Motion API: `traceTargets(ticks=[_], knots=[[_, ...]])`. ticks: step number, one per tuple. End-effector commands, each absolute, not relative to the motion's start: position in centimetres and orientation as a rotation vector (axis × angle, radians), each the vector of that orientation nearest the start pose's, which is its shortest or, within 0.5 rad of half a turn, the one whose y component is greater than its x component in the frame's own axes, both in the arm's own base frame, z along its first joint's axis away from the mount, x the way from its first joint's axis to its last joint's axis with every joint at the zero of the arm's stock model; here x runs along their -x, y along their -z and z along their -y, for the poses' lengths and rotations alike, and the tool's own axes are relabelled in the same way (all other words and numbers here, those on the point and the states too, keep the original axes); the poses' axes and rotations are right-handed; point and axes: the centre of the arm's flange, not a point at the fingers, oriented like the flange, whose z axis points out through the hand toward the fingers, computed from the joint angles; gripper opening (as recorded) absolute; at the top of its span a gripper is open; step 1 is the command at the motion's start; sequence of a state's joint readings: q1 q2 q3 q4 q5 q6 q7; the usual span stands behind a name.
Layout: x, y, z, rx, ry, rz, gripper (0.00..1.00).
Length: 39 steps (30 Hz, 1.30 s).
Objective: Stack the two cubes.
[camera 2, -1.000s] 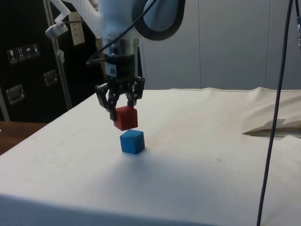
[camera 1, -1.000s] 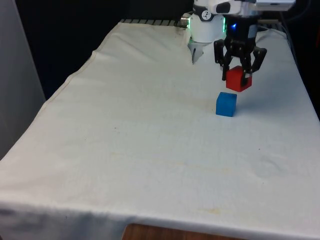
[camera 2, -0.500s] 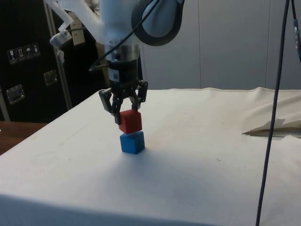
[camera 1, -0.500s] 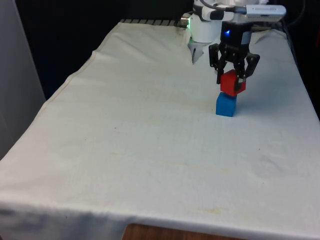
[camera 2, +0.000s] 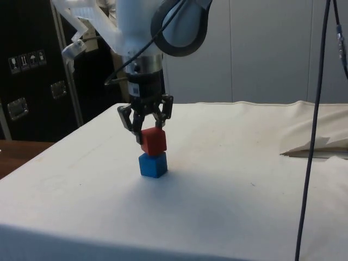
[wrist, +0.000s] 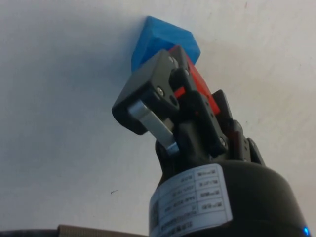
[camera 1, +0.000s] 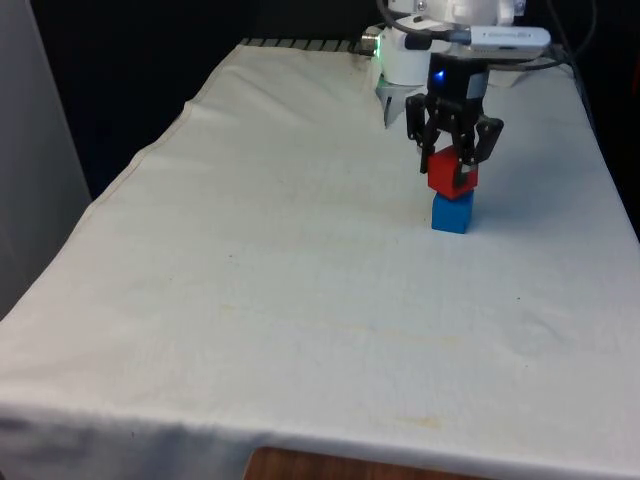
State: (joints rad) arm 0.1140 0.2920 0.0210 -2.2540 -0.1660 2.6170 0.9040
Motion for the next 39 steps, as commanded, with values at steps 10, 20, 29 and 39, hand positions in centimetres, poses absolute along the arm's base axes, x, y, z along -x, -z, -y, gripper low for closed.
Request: traceTargets(ticks=[10,20,29,39], knots=[[-54.76,-23.97,-6.92,3.003,0.169,-1.077,0.03],[-54.99,-23.60,-6.80,2.977,0.172,-1.155,0.03],[-55.10,-23.21,-6.81,2.960,0.179,-1.221,0.03],[-54.96,-23.26,-7.27,2.936,0.187,-1.250,0.03]])
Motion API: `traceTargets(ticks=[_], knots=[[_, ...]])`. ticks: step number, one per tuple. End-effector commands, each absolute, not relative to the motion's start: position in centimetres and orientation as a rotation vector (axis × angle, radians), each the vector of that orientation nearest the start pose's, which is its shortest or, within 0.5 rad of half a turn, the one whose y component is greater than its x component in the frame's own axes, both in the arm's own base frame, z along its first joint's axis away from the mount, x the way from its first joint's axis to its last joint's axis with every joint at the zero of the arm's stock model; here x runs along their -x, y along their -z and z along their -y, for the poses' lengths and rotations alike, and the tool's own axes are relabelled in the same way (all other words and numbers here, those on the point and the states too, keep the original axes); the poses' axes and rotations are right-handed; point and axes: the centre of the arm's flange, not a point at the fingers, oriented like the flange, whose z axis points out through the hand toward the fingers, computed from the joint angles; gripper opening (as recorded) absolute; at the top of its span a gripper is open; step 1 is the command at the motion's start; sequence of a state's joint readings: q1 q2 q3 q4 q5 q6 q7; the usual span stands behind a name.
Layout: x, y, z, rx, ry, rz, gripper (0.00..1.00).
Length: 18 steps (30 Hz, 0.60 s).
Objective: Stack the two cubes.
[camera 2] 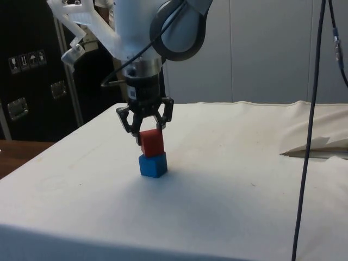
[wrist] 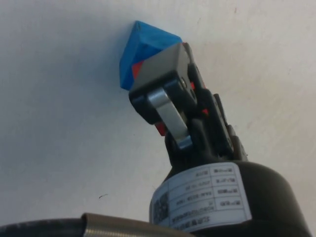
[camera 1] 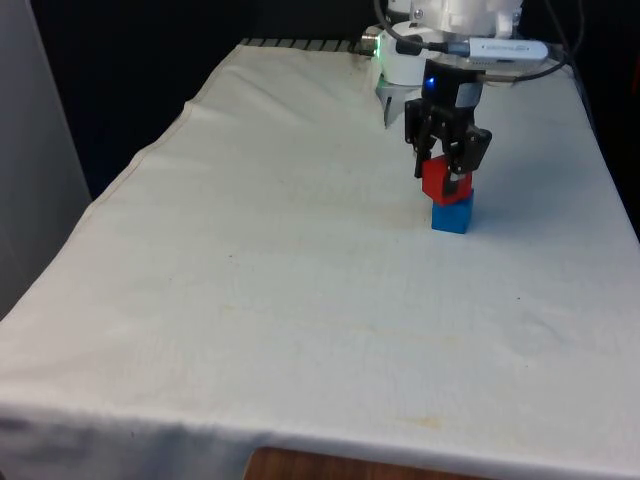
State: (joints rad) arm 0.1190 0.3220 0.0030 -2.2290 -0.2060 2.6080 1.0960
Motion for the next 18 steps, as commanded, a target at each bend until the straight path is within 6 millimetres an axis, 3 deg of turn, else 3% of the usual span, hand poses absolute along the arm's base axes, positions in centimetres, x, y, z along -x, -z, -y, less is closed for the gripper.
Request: traceTargets(ticks=[1,5,7,8,9,10,16,18], knots=[[-54.91,-23.26,-7.26,2.933,0.186,-1.253,0.03],[-54.82,-23.24,-7.53,2.925,0.184,-1.255,0.03],[-54.79,-23.22,-7.58,2.922,0.184,-1.257,0.10],[-54.79,-23.23,-7.69,2.919,0.184,-1.258,0.27],[-54.87,-23.12,-7.57,2.932,0.174,-1.252,0.37],[-54.77,-23.25,-7.64,2.918,0.184,-1.261,0.37],[-54.73,-23.23,-7.80,2.915,0.183,-1.260,0.96],[-54.73,-23.23,-7.74,2.913,0.182,-1.264,1.00]])
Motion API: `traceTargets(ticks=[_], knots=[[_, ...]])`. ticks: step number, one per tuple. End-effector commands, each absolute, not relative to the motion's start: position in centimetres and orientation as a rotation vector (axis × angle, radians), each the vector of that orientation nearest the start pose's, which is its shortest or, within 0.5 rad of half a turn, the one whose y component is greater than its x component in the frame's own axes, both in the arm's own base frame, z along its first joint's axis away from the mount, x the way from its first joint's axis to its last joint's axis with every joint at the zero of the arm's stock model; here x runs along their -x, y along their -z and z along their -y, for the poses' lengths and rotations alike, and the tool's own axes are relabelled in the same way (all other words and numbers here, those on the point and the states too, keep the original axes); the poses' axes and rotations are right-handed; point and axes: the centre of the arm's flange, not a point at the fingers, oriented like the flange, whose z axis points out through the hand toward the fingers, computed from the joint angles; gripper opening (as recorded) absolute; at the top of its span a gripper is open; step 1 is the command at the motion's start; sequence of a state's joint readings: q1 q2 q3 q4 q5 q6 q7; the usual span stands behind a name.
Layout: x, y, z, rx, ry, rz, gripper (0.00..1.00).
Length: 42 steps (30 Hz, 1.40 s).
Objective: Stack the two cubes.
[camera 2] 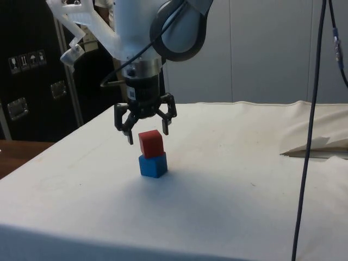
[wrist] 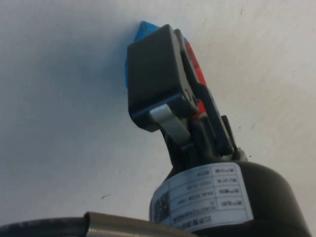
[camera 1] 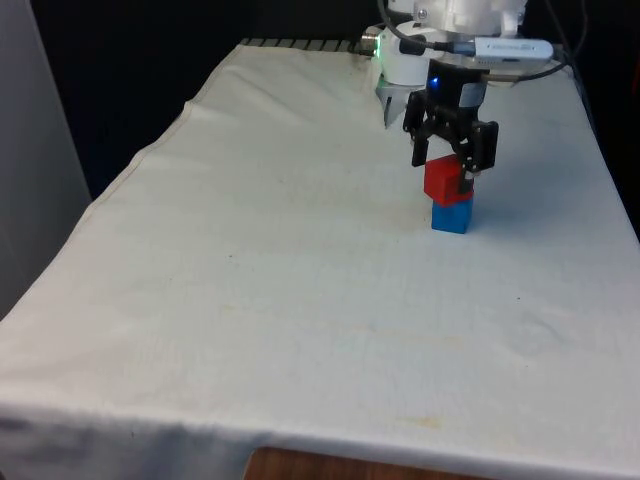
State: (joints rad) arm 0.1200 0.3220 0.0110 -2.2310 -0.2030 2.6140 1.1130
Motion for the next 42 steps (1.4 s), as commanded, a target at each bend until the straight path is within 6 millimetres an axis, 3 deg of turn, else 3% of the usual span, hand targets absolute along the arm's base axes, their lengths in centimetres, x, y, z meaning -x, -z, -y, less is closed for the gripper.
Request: traceTargets(ticks=[1,10,25,42], knots=[[-54.9,-23.1,-7.7,2.928,0.176,-1.256,1.00],[-55.0,-23.6,-7.7,2.924,0.186,-1.255,1.00],[-56.0,-29.6,-7.7,2.941,0.214,-1.232,1.00],[-56.3,-32.7,-7.1,2.997,0.256,-1.056,1.00]])
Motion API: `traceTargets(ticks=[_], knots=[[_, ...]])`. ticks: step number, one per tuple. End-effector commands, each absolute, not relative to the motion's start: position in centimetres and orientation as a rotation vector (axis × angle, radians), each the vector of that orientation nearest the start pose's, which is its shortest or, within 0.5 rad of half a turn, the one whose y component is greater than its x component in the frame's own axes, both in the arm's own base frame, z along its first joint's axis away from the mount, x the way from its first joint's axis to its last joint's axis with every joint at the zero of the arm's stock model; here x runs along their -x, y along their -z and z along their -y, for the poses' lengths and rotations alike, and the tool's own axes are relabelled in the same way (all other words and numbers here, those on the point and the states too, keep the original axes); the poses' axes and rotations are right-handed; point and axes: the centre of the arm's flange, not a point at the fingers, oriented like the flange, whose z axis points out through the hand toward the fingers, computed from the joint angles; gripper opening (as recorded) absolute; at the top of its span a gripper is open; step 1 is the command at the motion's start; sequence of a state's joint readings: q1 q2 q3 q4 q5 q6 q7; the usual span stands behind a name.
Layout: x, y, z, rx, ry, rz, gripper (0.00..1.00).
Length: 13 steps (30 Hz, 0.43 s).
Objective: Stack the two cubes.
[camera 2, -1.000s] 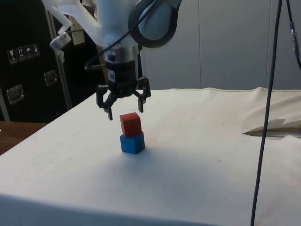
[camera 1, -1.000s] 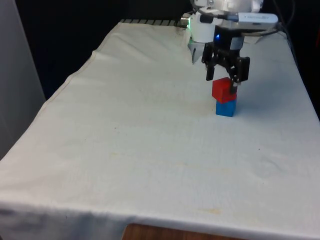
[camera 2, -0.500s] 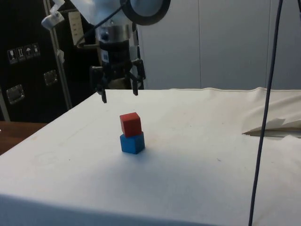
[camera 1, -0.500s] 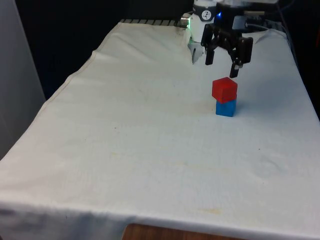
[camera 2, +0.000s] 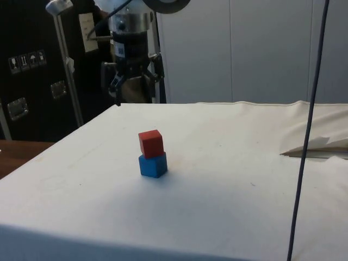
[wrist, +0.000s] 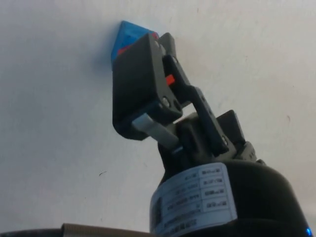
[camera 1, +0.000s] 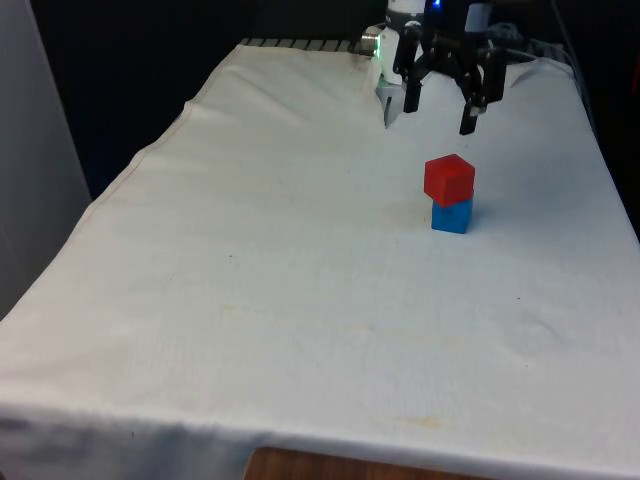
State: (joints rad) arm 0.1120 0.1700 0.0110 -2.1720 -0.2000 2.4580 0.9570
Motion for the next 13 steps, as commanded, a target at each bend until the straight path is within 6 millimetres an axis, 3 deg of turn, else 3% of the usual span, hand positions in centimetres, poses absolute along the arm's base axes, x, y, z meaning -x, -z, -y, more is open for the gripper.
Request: traceTargets(ticks=[1,13], knots=[[-56.3,-32.9,-7.1,3.002,0.259,-1.043,1.00],[-56.3,-33.9,-6.9,3.041,0.288,-0.914,1.00]])
